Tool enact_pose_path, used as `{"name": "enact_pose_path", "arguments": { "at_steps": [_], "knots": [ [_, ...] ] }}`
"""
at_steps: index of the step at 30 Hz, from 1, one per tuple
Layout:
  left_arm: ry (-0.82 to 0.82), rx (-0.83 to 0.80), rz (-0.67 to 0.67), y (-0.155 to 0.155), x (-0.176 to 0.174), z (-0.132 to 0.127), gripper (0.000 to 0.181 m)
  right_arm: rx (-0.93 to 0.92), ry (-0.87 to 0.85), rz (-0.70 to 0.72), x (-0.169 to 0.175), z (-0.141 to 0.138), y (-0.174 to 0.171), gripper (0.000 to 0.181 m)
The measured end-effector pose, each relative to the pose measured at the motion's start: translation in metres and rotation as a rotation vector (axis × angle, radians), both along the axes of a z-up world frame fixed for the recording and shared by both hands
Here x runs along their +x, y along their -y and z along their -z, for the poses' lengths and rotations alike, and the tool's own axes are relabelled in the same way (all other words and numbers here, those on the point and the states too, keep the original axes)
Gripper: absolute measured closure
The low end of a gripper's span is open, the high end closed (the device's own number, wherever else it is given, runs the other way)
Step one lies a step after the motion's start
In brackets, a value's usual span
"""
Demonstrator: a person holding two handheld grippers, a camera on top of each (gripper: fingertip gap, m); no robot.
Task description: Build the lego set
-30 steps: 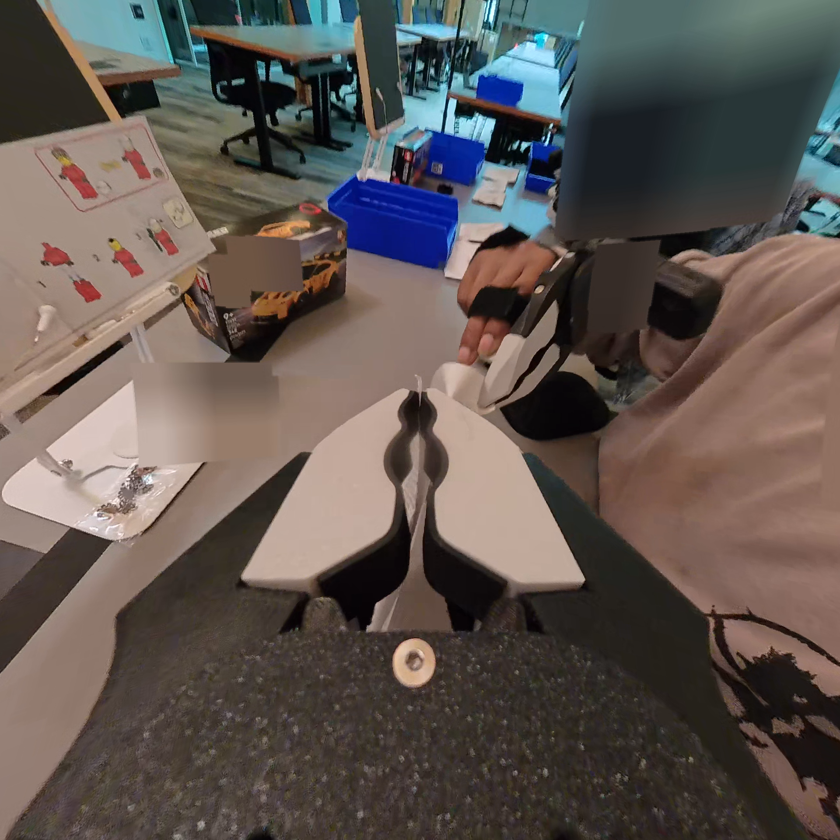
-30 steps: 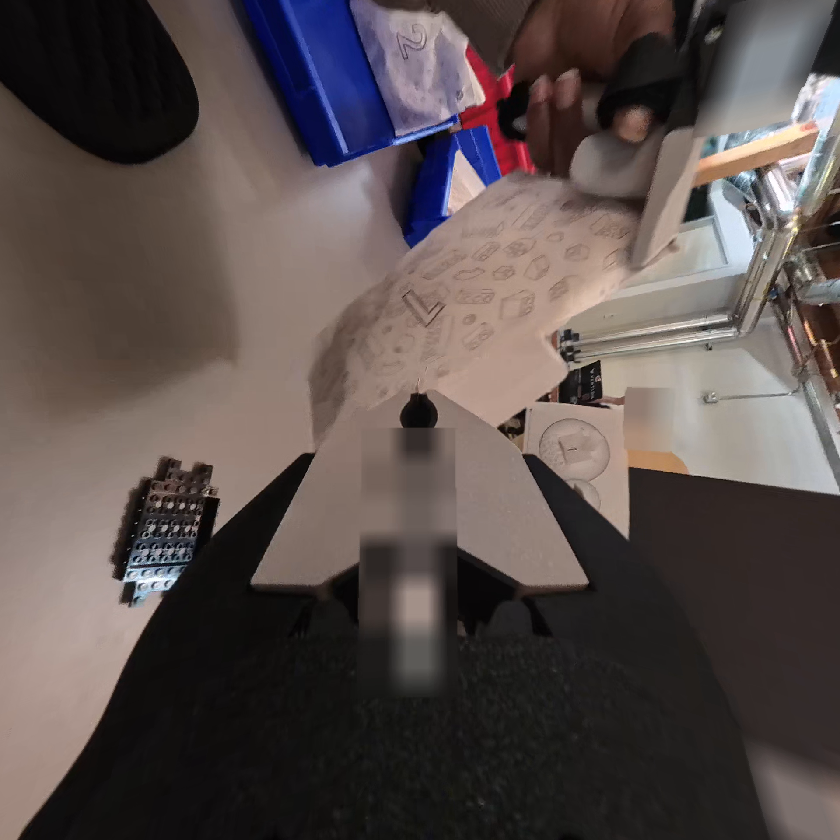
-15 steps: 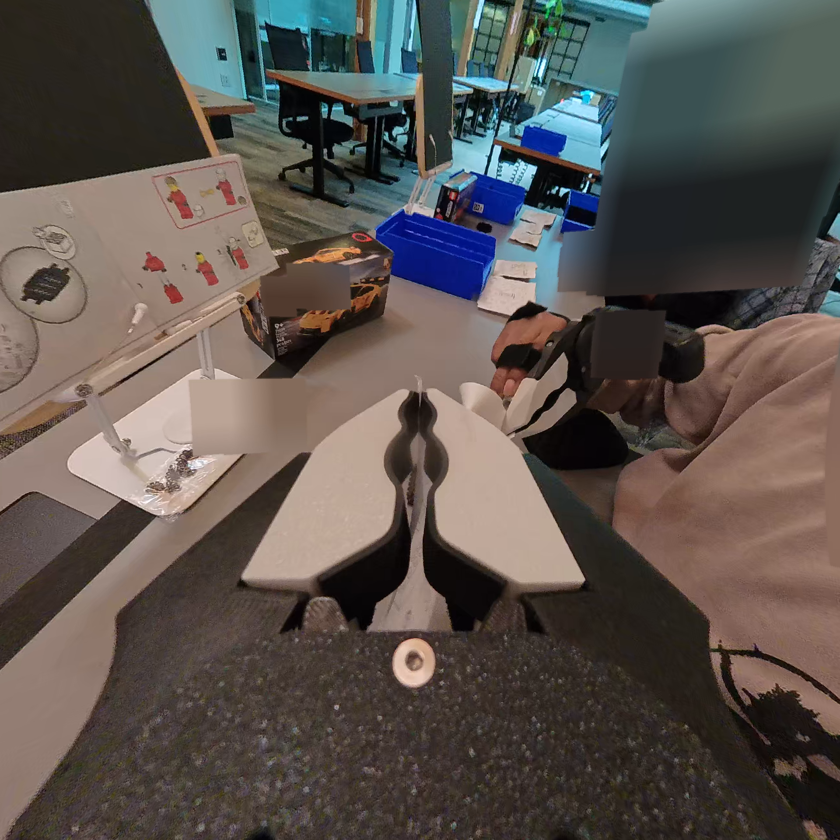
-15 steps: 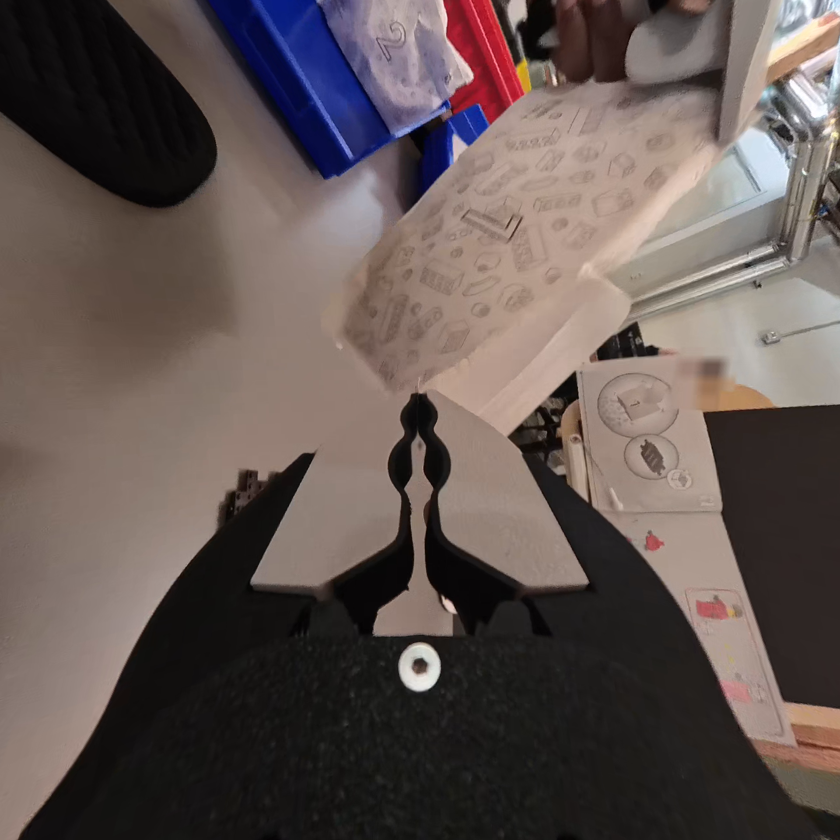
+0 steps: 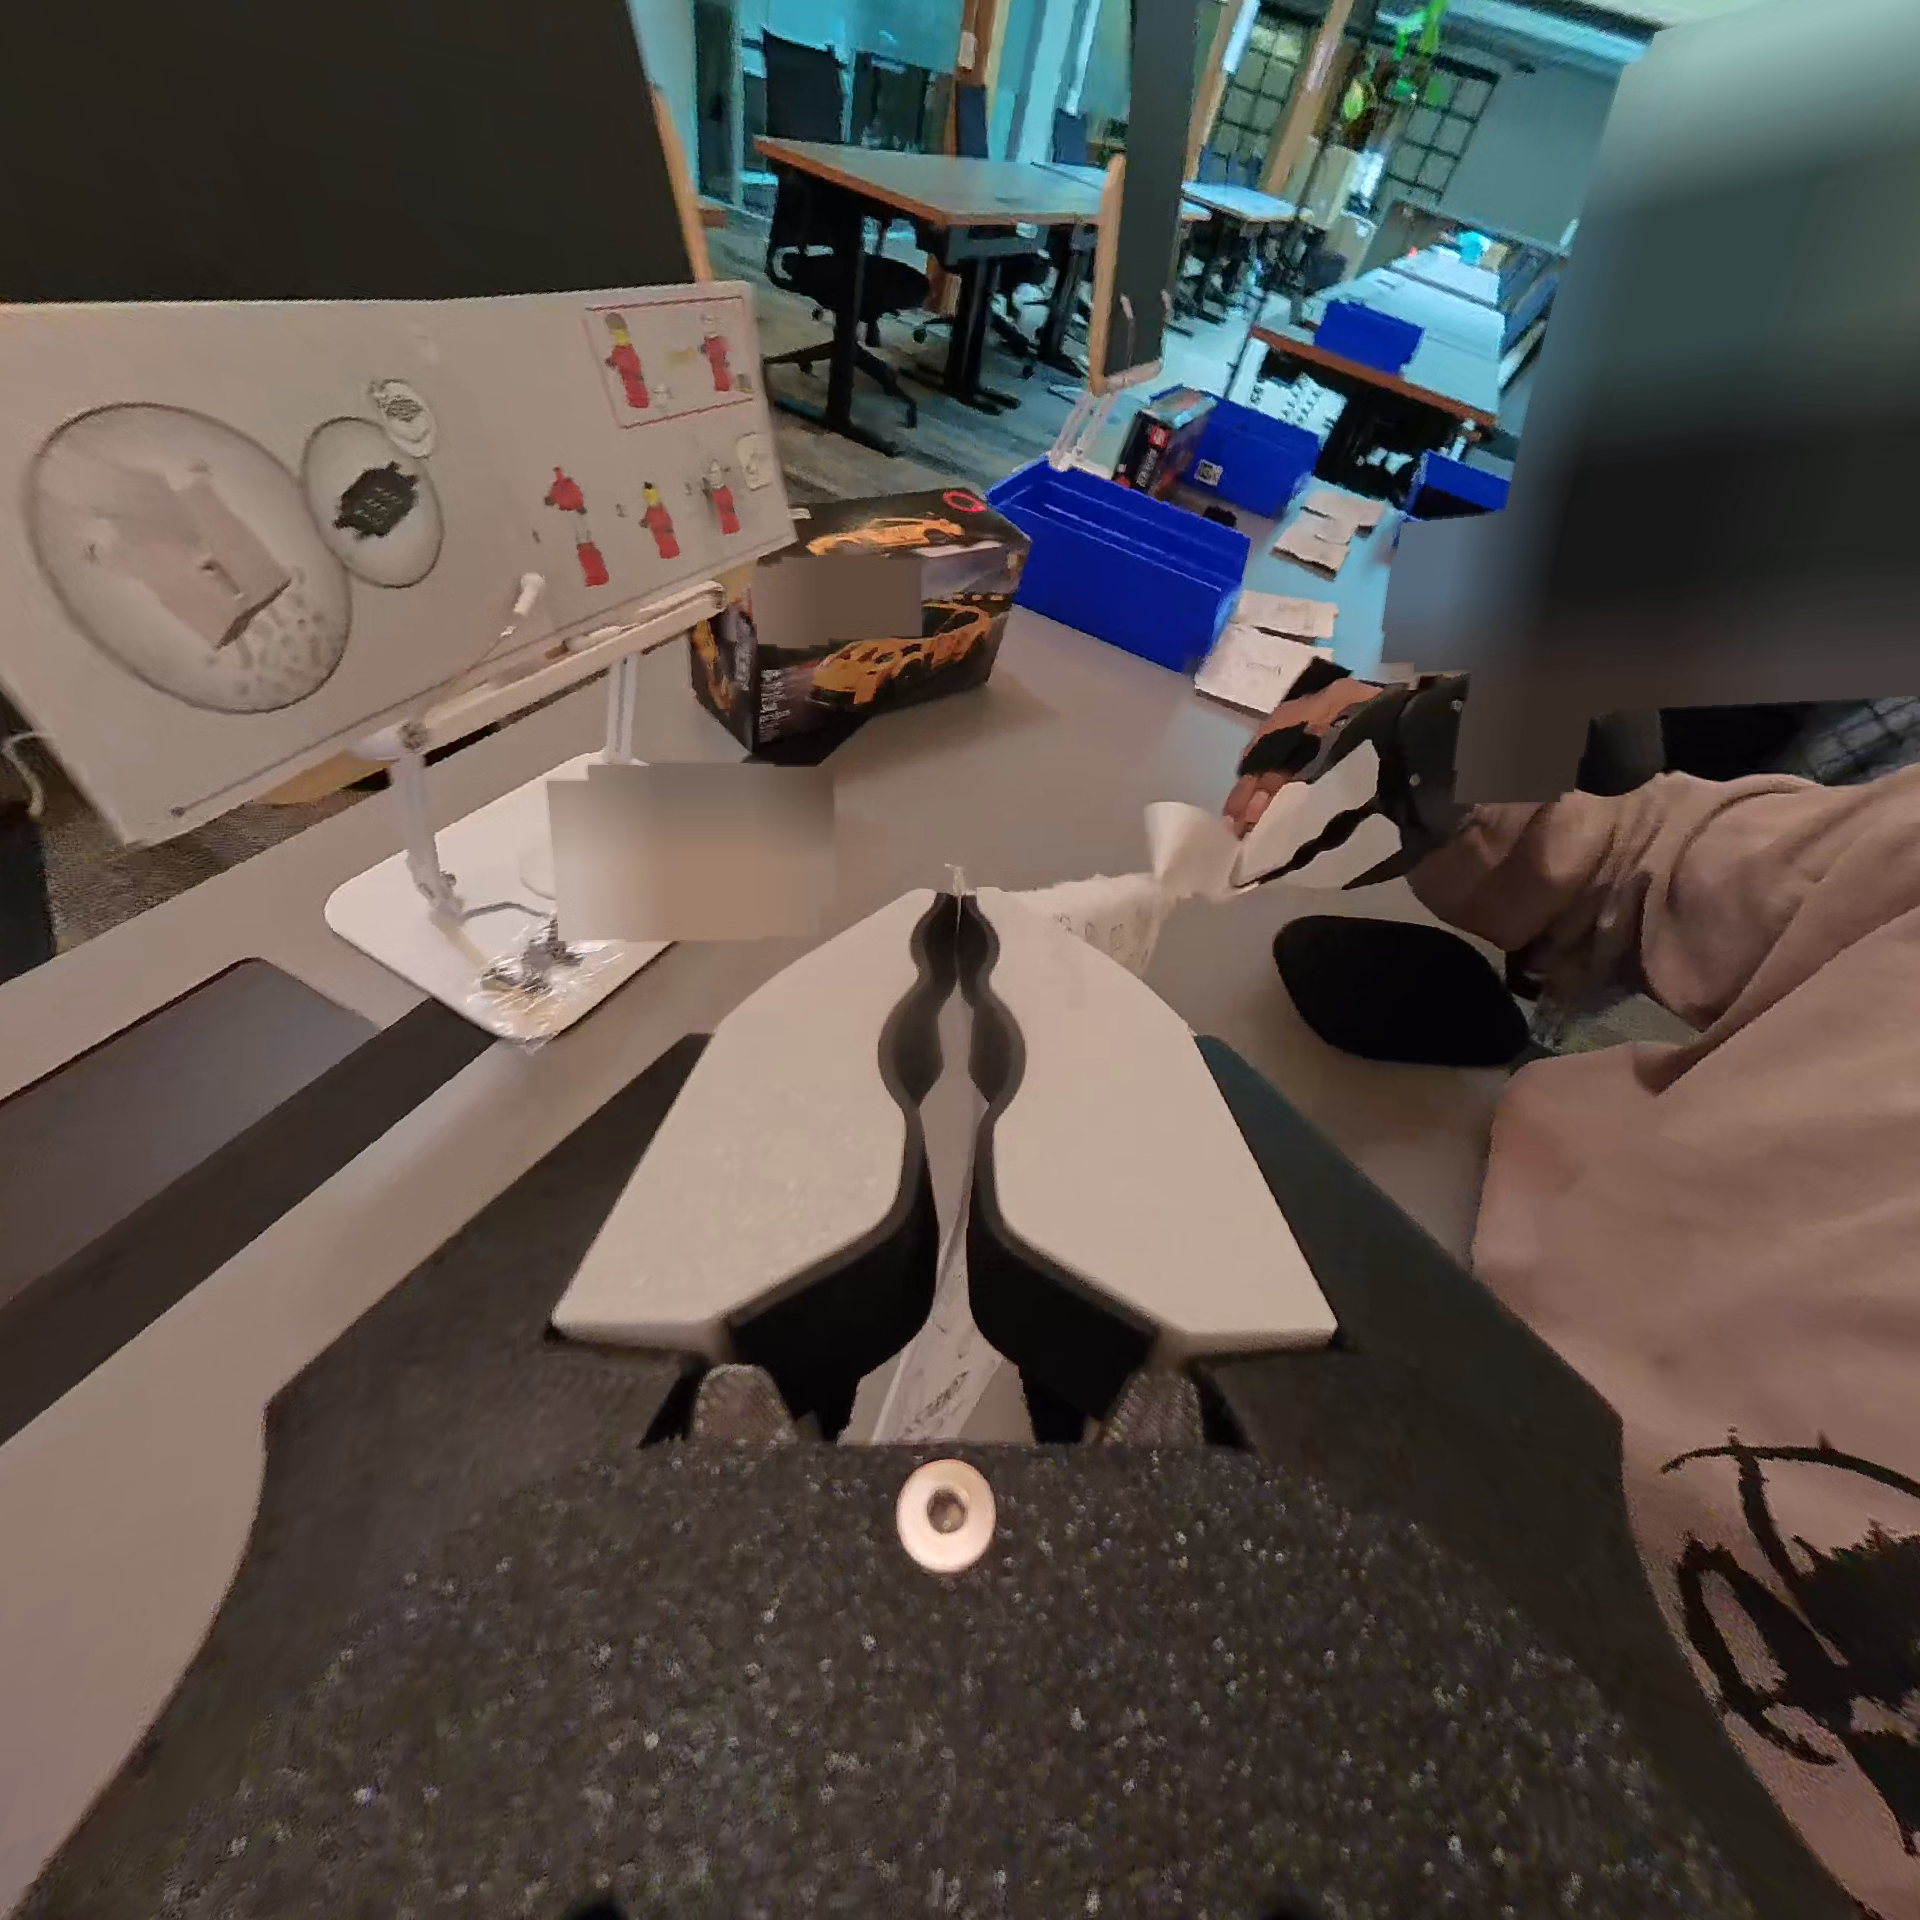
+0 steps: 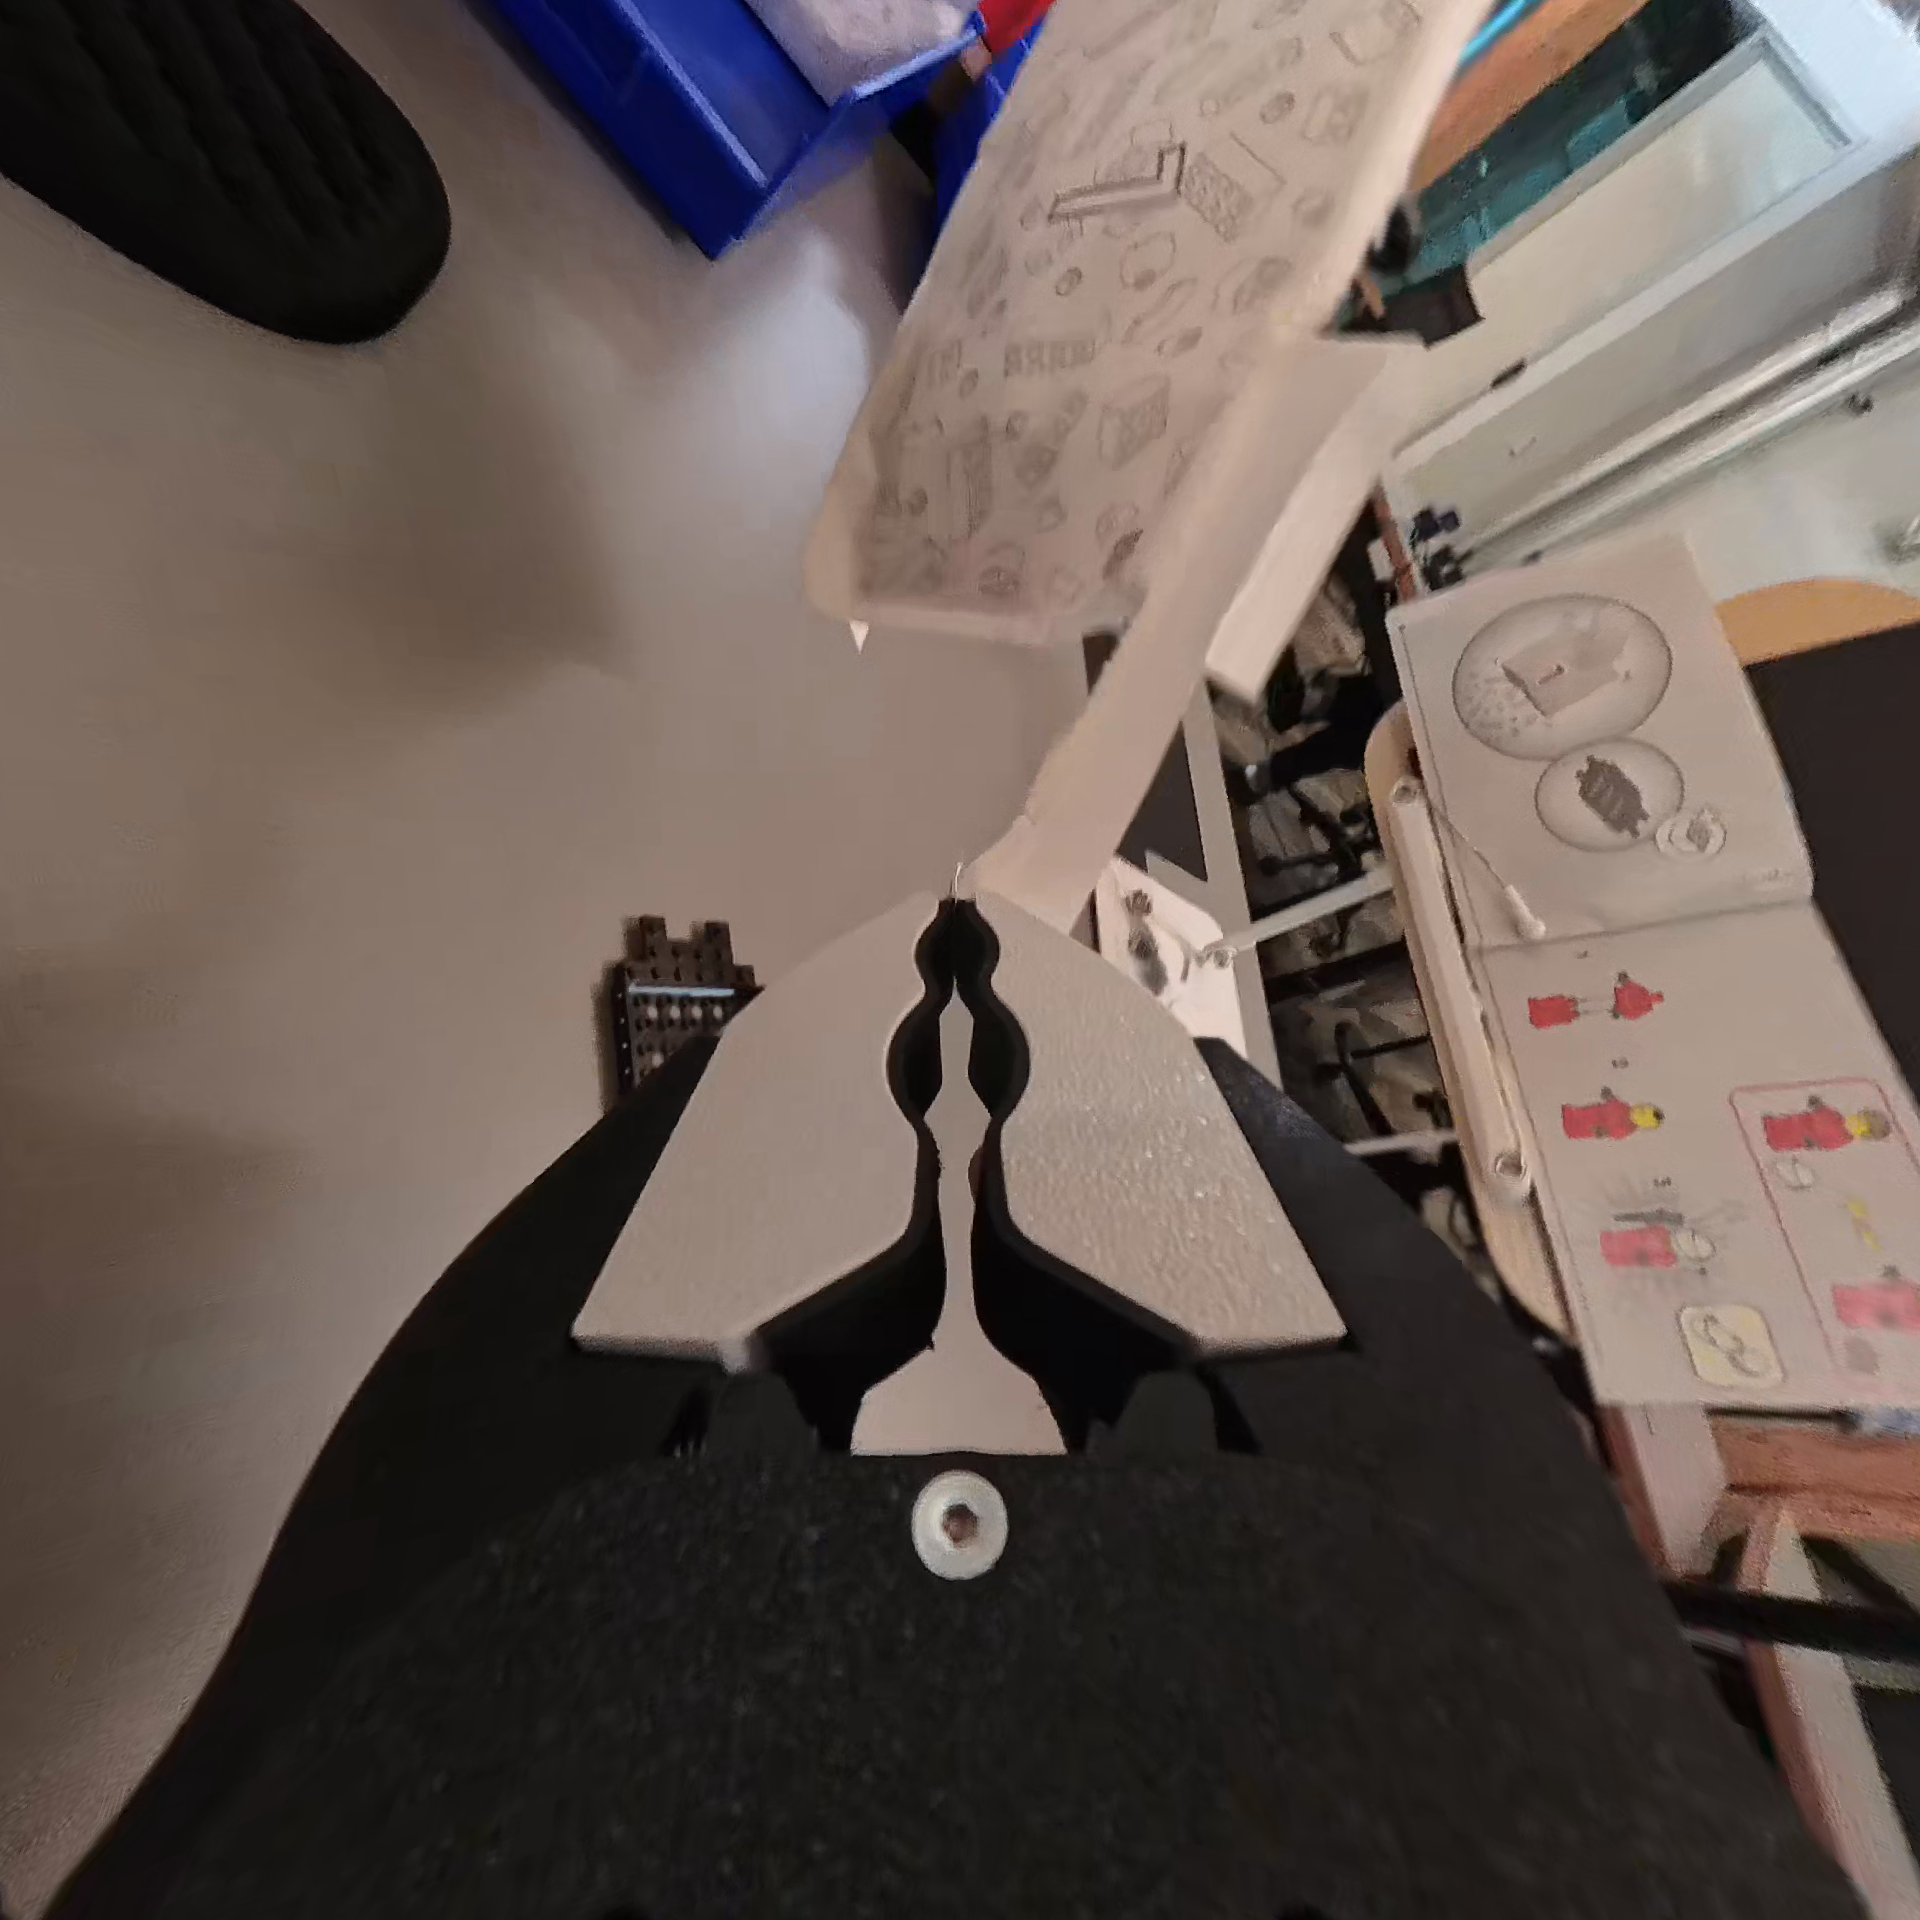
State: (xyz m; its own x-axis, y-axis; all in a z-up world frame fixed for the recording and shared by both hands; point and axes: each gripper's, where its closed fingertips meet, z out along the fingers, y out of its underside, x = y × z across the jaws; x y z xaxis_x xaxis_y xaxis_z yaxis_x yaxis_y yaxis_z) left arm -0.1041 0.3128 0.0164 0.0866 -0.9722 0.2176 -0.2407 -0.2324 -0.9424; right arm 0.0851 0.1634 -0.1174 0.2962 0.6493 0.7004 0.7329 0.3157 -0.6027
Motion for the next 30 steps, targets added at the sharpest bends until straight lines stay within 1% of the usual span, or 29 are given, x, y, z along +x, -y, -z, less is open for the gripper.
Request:
{"name": "enact_pose_path", "arguments": {
  "at_steps": [2,4,6,8,11,14,18,20,22,24,25,27,28,30],
  "knots": [
    [-0.006,-0.013,-0.040,-0.012,-0.011,0.013,0.181,-0.031,-0.039,0.025,0.012,0.002,0.000,0.181],
    [-0.013,-0.047,-0.057,-0.017,-0.019,0.030,0.181,-0.057,-0.098,0.045,0.025,-0.002,-0.002,0.181],
    [-0.015,-0.071,-0.082,-0.023,-0.024,0.046,0.181,-0.063,-0.108,0.070,0.037,-0.003,-0.004,0.181],
    [0.019,-0.096,-0.101,-0.028,-0.032,0.053,0.181,-0.094,-0.134,0.076,0.044,-0.001,-0.004,0.181],
    [0.016,-0.109,-0.118,-0.032,-0.036,0.068,0.181,-0.112,-0.153,0.090,0.054,0.000,-0.003,0.181],
    [0.051,-0.144,-0.145,-0.039,-0.041,0.074,0.181,-0.131,-0.205,0.126,0.075,-0.004,-0.005,0.181],
    [0.033,-0.155,-0.103,-0.028,-0.028,0.083,0.181,-0.143,-0.255,0.148,0.099,-0.012,0.003,0.181],
    [0.046,-0.168,-0.102,-0.030,-0.022,0.084,0.181,-0.155,-0.285,0.166,0.111,-0.017,0.006,0.181],
    [0.064,-0.190,-0.111,-0.033,-0.023,0.086,0.181,-0.159,-0.302,0.213,0.132,-0.019,0.011,0.181],
    [0.039,-0.205,-0.101,-0.029,-0.019,0.098,0.181,-0.188,-0.354,0.236,0.146,-0.018,0.021,0.181],
    [0.025,-0.213,-0.124,-0.031,-0.019,0.105,0.181,-0.181,-0.326,0.284,0.159,-0.014,0.023,0.181],
    [0.040,-0.270,-0.149,-0.036,-0.025,0.115,0.181,-0.183,-0.381,0.332,0.184,-0.019,0.033,0.181],
    [0.027,-0.274,-0.153,-0.035,-0.026,0.121,0.181,-0.186,-0.380,0.357,0.193,-0.020,0.037,0.181],
    [0.023,-0.290,-0.153,-0.031,-0.024,0.127,0.181,-0.210,-0.361,0.381,0.199,-0.018,0.042,0.181]
  ]
}}
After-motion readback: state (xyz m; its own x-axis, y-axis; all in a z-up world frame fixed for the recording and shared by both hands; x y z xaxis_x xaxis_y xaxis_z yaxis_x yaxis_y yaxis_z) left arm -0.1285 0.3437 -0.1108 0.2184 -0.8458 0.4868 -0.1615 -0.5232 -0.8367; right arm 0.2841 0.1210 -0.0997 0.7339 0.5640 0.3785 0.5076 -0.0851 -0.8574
